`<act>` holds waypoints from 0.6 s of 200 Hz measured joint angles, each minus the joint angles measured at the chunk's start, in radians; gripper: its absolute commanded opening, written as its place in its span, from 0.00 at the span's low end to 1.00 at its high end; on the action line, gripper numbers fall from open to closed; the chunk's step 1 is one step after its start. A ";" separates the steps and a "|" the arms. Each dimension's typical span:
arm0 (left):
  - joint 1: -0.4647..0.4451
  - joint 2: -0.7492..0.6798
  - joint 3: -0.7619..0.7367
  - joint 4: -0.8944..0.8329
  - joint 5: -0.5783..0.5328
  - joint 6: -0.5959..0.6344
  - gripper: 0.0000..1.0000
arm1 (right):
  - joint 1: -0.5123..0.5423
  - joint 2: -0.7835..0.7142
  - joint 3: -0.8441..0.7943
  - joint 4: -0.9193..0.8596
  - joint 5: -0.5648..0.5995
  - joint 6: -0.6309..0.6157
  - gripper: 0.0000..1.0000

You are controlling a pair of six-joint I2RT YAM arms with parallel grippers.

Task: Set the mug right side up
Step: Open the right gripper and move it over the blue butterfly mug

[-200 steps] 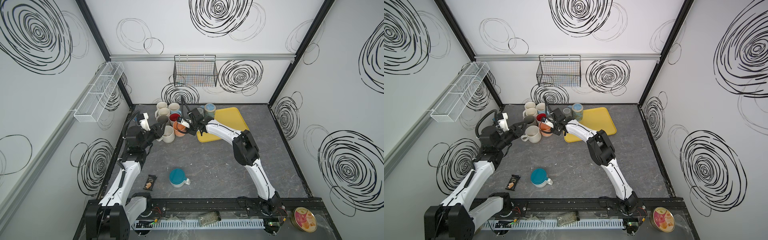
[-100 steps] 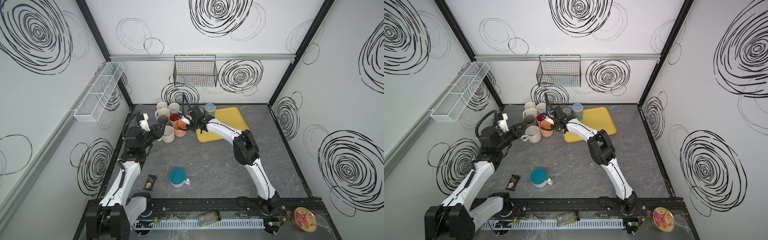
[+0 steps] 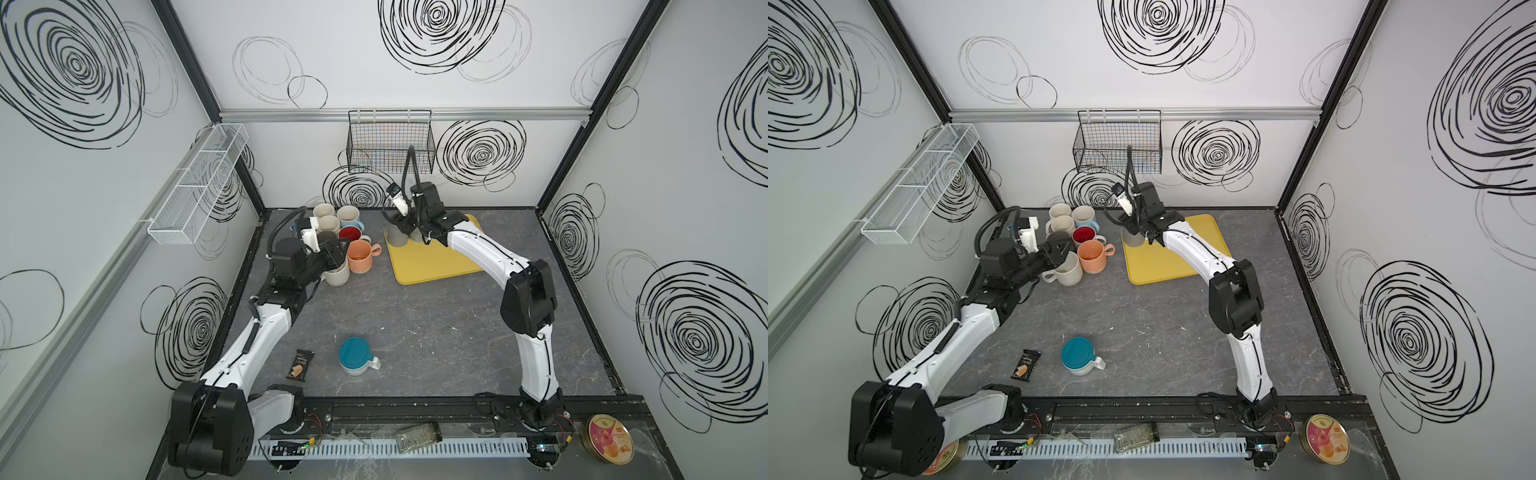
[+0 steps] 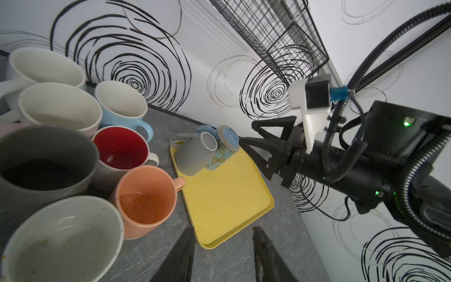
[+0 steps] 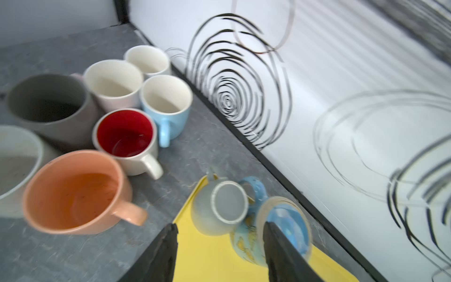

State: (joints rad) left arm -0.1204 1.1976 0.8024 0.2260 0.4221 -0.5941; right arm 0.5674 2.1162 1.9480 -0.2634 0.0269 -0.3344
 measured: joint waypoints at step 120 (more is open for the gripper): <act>-0.188 0.444 0.315 -0.011 -0.109 0.063 0.46 | -0.280 0.164 0.041 0.097 -0.269 0.407 0.68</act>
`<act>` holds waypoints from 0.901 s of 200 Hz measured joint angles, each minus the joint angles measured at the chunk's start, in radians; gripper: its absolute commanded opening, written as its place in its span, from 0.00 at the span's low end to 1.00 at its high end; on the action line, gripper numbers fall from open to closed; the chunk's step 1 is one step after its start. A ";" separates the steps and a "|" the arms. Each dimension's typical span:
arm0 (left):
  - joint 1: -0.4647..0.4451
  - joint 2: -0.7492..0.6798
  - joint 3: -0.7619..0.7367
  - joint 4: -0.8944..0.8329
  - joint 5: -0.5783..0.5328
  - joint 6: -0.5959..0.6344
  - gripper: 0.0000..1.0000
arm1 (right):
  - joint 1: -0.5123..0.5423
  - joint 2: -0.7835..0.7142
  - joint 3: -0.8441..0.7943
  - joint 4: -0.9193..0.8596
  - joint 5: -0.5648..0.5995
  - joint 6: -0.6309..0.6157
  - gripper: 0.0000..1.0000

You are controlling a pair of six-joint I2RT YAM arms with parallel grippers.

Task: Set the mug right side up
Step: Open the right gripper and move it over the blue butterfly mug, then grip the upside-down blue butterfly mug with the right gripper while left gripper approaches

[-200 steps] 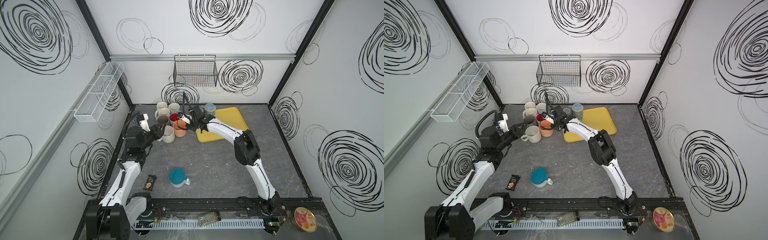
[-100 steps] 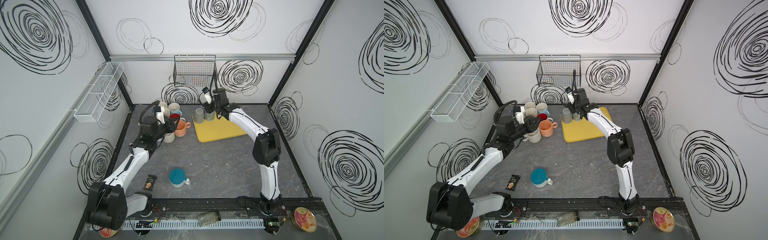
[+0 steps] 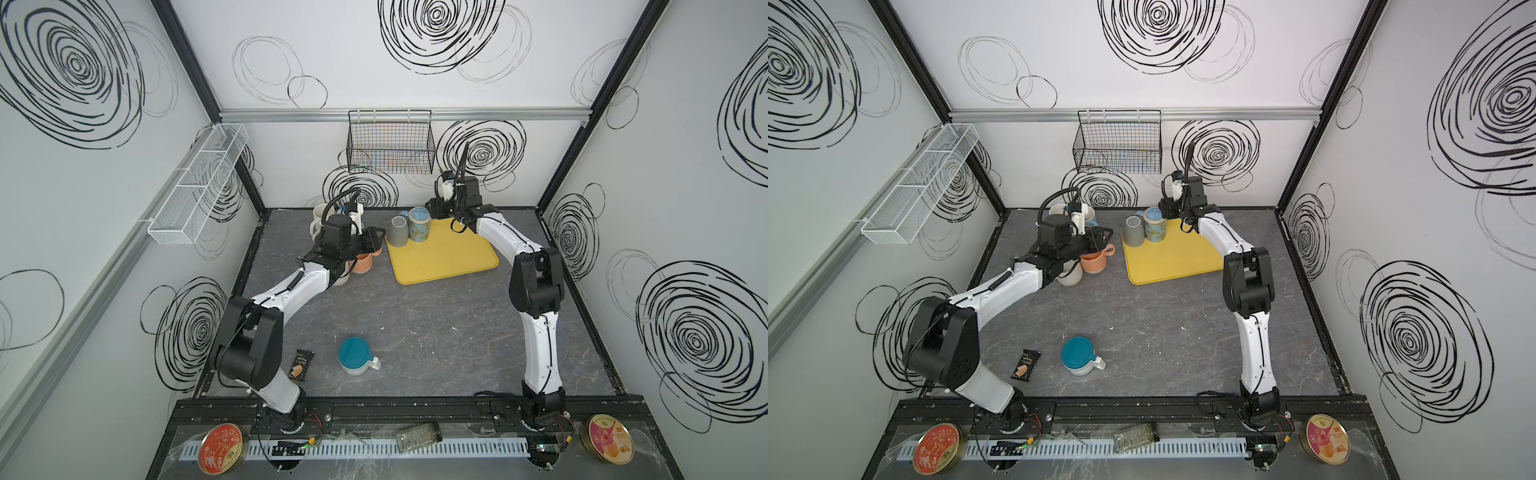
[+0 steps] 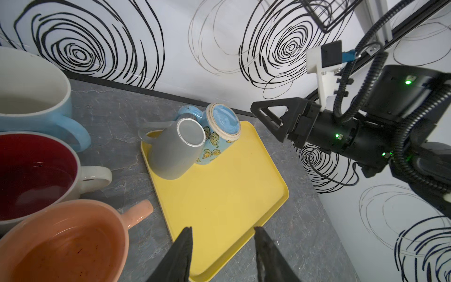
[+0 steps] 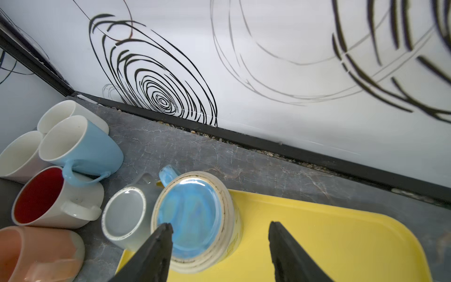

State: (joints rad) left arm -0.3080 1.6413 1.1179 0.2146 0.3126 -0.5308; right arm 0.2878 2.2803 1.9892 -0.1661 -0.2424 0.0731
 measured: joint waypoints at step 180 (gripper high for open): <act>-0.033 0.177 0.135 0.020 0.000 -0.012 0.46 | -0.088 -0.017 -0.199 0.074 -0.328 0.064 0.38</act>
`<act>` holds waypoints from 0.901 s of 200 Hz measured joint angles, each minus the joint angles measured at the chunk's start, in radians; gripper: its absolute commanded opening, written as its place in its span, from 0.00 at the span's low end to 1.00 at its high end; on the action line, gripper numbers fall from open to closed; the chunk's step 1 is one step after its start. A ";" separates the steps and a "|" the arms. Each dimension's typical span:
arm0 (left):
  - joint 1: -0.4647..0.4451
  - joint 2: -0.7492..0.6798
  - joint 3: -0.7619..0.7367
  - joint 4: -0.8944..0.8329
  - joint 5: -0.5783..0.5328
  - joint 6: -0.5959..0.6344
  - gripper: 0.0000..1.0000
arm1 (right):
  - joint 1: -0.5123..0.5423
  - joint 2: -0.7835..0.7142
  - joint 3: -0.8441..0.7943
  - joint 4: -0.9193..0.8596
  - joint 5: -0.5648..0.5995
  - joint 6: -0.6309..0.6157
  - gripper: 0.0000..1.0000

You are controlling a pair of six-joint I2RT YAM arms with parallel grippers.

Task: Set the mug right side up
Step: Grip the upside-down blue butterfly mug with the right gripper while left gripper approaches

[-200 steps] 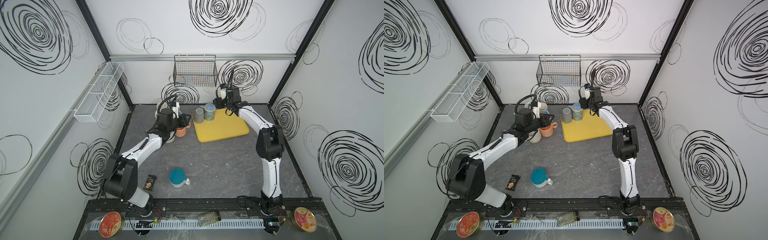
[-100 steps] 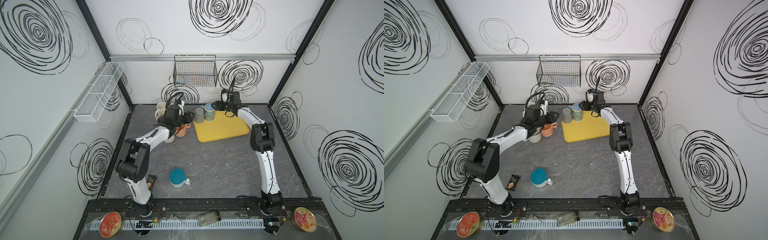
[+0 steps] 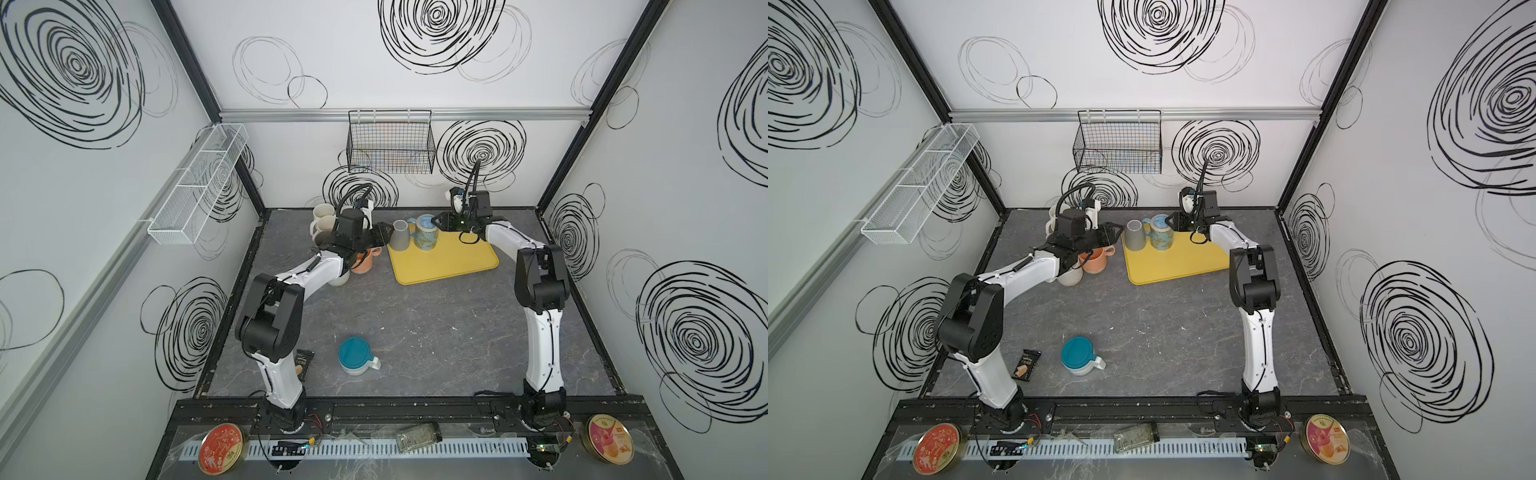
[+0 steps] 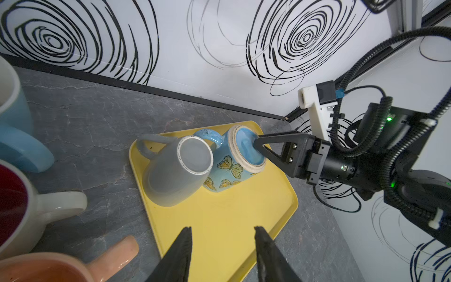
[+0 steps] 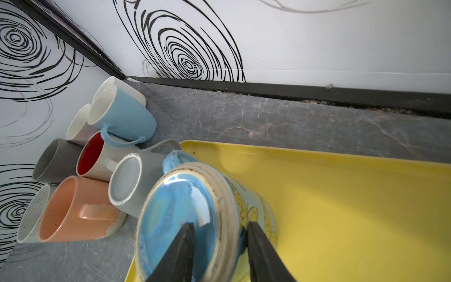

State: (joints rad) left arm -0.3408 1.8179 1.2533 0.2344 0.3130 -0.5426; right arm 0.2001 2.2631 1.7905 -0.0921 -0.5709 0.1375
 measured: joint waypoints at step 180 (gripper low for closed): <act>-0.143 0.369 0.468 -0.119 -0.044 0.023 0.47 | -0.027 -0.449 -0.360 -0.141 0.054 -0.106 0.53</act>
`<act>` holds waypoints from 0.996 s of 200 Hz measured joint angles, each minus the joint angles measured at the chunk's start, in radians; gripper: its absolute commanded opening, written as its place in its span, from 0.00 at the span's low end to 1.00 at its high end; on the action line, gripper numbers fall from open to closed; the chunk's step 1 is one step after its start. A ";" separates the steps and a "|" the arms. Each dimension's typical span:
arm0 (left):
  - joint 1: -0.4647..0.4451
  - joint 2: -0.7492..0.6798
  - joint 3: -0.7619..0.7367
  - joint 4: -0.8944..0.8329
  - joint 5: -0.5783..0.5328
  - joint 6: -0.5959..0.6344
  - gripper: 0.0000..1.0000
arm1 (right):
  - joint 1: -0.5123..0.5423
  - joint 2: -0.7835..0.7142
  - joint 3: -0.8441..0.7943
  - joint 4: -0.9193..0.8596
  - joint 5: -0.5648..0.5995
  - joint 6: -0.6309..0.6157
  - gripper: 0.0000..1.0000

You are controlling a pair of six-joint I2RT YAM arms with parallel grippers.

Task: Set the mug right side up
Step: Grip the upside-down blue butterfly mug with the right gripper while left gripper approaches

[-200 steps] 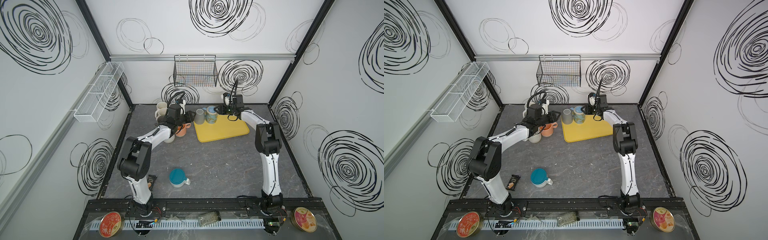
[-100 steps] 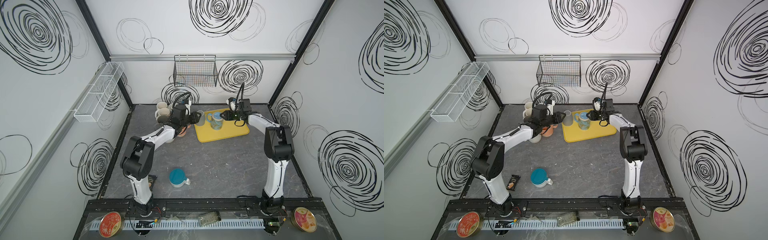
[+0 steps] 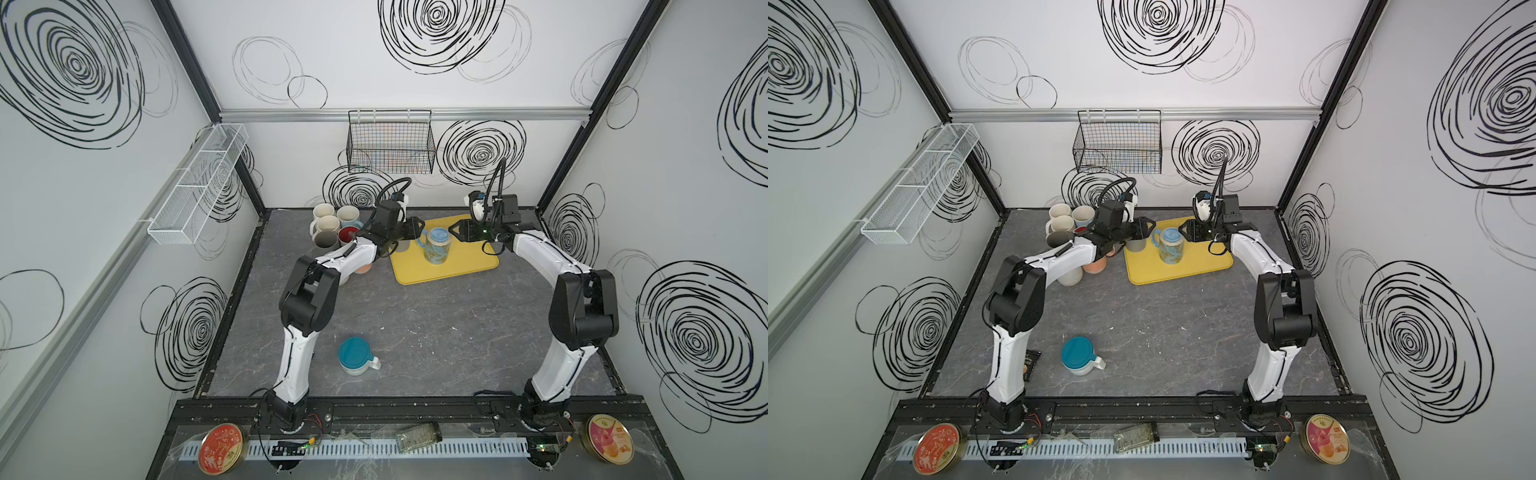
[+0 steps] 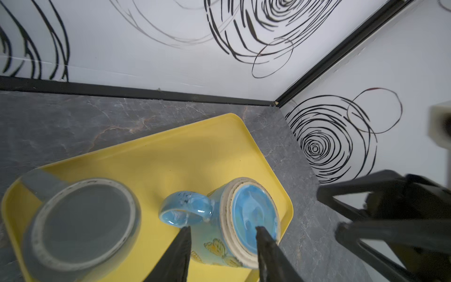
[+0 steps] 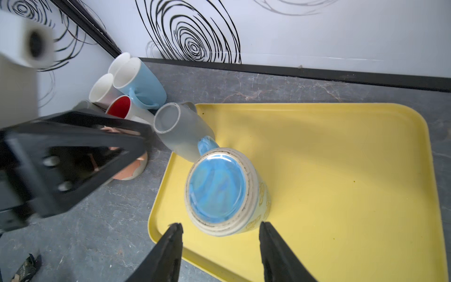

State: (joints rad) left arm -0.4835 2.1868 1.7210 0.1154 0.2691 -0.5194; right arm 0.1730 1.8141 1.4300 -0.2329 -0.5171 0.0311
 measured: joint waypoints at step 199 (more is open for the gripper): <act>-0.054 0.083 -0.015 -0.039 0.026 -0.045 0.45 | 0.034 0.018 -0.171 -0.027 0.033 0.196 0.50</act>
State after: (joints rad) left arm -0.5377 2.2700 1.7061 0.0765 0.2951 -0.5640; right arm 0.2073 1.8320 1.2591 -0.2596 -0.4843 0.2268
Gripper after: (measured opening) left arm 0.443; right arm 0.495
